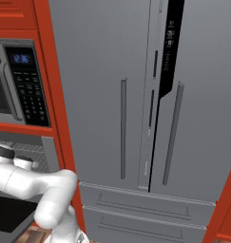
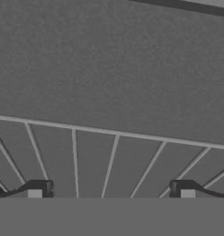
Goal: Take the fish from the oven and place it on the plate on the counter.
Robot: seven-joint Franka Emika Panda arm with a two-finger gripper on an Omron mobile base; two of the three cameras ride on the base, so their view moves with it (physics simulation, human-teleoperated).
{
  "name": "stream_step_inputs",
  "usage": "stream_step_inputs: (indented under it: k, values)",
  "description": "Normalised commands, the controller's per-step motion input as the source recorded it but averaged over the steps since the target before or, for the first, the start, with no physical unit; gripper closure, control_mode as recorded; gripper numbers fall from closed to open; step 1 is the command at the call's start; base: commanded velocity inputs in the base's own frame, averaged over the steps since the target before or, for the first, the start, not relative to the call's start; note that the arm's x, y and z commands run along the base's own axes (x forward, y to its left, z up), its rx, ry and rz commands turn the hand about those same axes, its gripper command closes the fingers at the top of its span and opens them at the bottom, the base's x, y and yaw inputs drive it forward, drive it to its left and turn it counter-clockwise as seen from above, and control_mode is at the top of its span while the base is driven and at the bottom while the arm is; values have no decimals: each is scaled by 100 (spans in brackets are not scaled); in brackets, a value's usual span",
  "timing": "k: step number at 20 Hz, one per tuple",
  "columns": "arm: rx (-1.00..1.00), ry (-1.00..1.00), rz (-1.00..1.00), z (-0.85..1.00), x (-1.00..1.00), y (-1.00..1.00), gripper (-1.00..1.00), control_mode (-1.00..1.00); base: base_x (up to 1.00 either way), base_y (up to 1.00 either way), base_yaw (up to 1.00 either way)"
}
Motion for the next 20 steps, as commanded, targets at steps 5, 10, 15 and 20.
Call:
stream_step_inputs:
  k: [5,10,15,20]
  values:
    - [0,1,0,-20,15,12,-100,-100,0,0,0]
    - [-1,6,-1,-34,13,11,-100,-100,0,0,0]
    - [-1,11,0,-43,5,9,-100,-100,0,0,0]
    - [-1,9,0,-38,14,5,-100,-100,0,0,0]
